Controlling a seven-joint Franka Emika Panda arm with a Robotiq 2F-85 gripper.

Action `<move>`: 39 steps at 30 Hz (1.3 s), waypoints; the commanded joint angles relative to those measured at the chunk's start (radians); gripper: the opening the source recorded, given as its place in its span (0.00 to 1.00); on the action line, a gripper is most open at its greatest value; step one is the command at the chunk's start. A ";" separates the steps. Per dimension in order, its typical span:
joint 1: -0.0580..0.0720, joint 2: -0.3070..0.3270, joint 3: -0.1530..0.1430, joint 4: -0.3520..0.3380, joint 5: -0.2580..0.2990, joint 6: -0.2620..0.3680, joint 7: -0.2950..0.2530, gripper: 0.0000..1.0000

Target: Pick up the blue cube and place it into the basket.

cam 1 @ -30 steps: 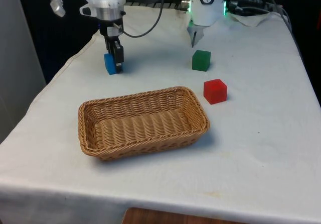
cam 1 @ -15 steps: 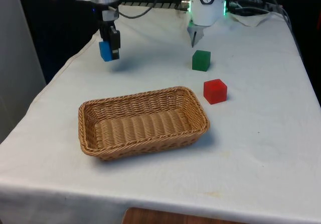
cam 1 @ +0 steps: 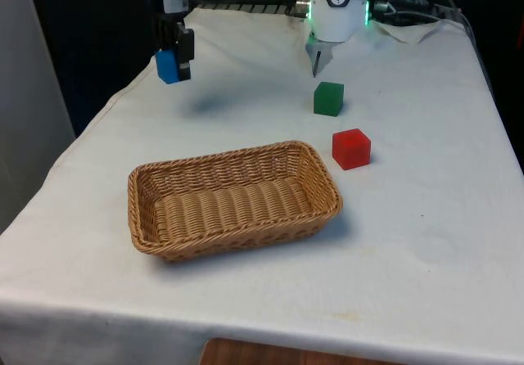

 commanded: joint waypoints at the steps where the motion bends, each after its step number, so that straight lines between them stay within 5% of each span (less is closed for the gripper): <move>1: 0.004 -0.014 -0.008 -0.003 -0.023 -0.007 -0.004 0.01; 17: 0.000 -0.081 -0.015 -0.015 -0.060 -0.008 -0.100 0.01; 27: 0.010 -0.071 -0.009 0.029 -0.128 -0.050 -0.063 0.01; 39: 0.011 -0.071 -0.001 0.067 -0.130 -0.095 -0.130 0.01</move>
